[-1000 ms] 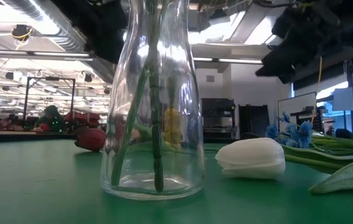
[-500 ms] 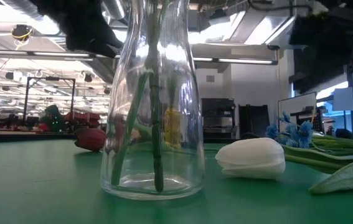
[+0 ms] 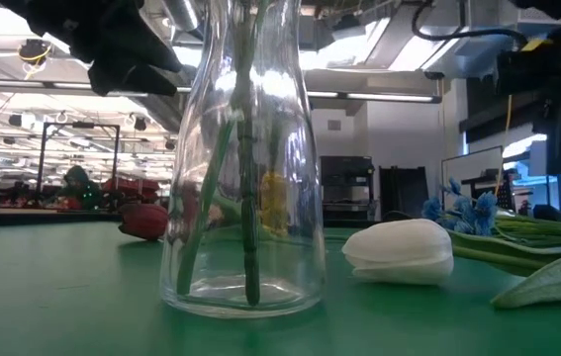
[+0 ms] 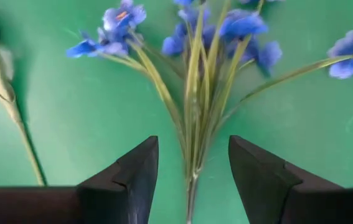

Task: Sort flowers into vase by color
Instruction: Put the blue flowers into the yellow vase

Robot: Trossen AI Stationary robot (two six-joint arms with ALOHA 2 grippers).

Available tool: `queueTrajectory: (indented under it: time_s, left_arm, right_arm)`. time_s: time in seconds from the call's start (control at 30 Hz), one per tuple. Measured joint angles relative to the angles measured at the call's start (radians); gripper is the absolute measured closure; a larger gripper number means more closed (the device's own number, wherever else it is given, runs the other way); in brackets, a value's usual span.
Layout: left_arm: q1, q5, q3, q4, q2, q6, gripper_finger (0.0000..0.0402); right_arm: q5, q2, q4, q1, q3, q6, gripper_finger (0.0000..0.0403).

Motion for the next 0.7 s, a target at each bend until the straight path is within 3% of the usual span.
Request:
queueTrajectory:
  time_s: [0.2, 0.5, 0.7]
  left_arm:
    - [0.0, -0.001, 0.0, 0.006, 0.0, 0.0, 0.0169]
    - [0.0, -0.001, 0.0, 0.017, 0.0, 0.0, 0.0169]
    - [0.0, -0.001, 0.0, 0.022, 0.0, 0.0, 0.0169]
  right_arm:
    - [0.0, 0.081, -0.002, 0.047, -0.007, 0.014, 0.021]
    - [-0.032, 0.254, 0.148, 0.106, -0.12, 0.048, 0.021]
    - [0.02, 0.314, 0.156, 0.106, -0.141, 0.069, 0.021]
